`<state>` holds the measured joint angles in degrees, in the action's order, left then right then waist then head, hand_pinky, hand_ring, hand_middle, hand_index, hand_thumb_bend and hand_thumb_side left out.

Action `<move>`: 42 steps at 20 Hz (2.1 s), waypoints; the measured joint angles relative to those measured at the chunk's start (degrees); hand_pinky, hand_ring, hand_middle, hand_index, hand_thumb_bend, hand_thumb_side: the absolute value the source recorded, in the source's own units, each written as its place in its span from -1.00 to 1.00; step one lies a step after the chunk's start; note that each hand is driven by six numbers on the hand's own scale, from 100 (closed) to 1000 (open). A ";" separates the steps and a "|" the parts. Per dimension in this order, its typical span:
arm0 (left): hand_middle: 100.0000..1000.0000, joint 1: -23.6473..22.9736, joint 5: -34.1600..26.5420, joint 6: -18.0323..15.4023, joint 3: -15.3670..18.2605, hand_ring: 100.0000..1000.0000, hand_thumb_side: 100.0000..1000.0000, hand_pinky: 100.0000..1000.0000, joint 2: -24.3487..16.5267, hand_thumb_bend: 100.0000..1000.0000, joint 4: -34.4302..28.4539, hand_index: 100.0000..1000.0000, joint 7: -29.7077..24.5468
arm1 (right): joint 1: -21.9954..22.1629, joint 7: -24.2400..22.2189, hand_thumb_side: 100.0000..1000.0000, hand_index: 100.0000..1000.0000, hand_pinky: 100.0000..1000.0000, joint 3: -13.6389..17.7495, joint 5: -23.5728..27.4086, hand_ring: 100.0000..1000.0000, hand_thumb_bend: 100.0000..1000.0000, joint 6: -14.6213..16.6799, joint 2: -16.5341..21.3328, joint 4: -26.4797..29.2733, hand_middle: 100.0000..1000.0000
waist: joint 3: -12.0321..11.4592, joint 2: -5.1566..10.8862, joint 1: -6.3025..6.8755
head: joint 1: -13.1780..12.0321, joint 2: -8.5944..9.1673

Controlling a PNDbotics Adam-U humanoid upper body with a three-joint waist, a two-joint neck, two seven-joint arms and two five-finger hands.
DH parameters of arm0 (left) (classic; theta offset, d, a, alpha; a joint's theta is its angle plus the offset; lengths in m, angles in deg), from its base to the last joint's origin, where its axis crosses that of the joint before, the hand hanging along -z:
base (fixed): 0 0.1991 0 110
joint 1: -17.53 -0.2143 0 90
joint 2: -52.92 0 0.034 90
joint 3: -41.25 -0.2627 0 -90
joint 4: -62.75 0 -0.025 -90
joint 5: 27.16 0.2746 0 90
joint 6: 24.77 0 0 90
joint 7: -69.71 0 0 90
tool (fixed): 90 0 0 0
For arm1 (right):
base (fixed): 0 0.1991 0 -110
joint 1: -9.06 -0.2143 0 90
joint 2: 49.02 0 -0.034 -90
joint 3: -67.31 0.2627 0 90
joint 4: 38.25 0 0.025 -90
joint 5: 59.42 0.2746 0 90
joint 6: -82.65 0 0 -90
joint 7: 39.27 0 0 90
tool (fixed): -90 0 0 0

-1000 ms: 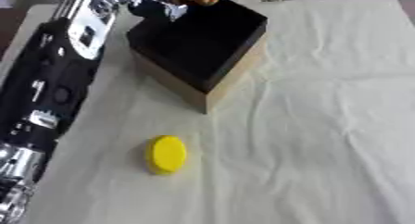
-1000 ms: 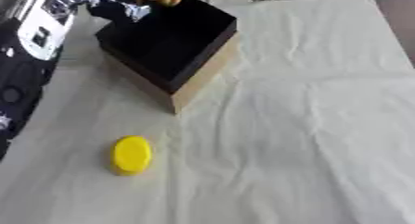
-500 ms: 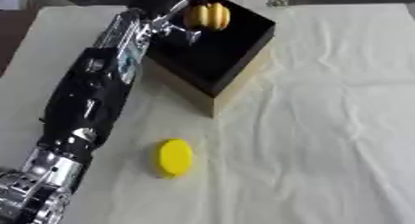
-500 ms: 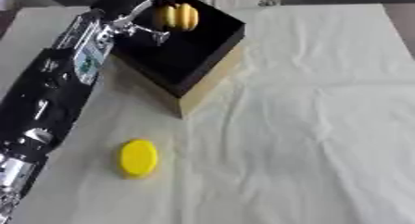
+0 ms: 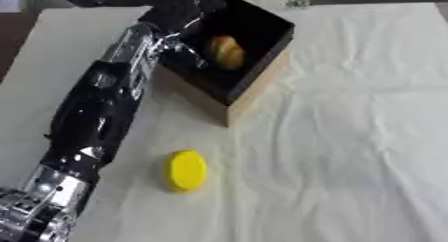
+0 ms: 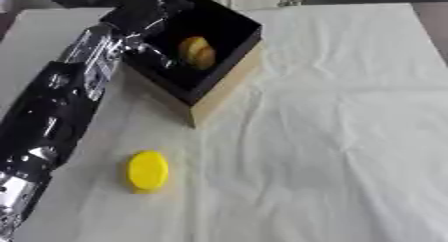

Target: Pick up objects on the table and place them in the box.

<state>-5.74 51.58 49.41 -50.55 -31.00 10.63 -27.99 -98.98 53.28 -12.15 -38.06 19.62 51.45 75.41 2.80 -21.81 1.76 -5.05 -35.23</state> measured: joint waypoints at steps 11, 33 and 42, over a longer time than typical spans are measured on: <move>0.61 0.56 -11.89 -1.27 1.05 0.74 -0.17 0.77 -5.63 -0.37 -10.72 0.78 0.01 | 0.73 0.60 -0.04 0.57 0.83 0.16 0.00 0.71 -1.00 0.24 0.06 0.00 0.12 | -1.17 0.82 0.30 | 1.76 -1.49; 0.58 -26.83 -44.23 2.34 -14.39 0.67 0.05 0.74 -24.42 -0.35 -56.41 0.85 -20.64 | 3.96 3.28 -0.10 0.57 0.82 1.08 -2.70 0.71 -1.00 1.51 3.07 0.00 0.12 | -5.74 2.38 1.62 | 7.16 -4.09; 0.53 -28.46 -44.94 3.95 -15.34 0.63 0.15 0.72 -22.14 -0.29 -56.20 0.82 -26.85 | 4.25 3.54 -0.07 0.57 0.83 1.08 -3.11 0.71 -1.00 1.18 3.07 0.00 0.12 | -6.25 2.49 1.68 | 7.75 -4.55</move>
<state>-34.20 6.63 53.36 -65.89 -53.14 -45.58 -54.84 -94.73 56.82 -11.07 -41.17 20.81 54.52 75.41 -3.45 -19.32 3.44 2.70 -39.78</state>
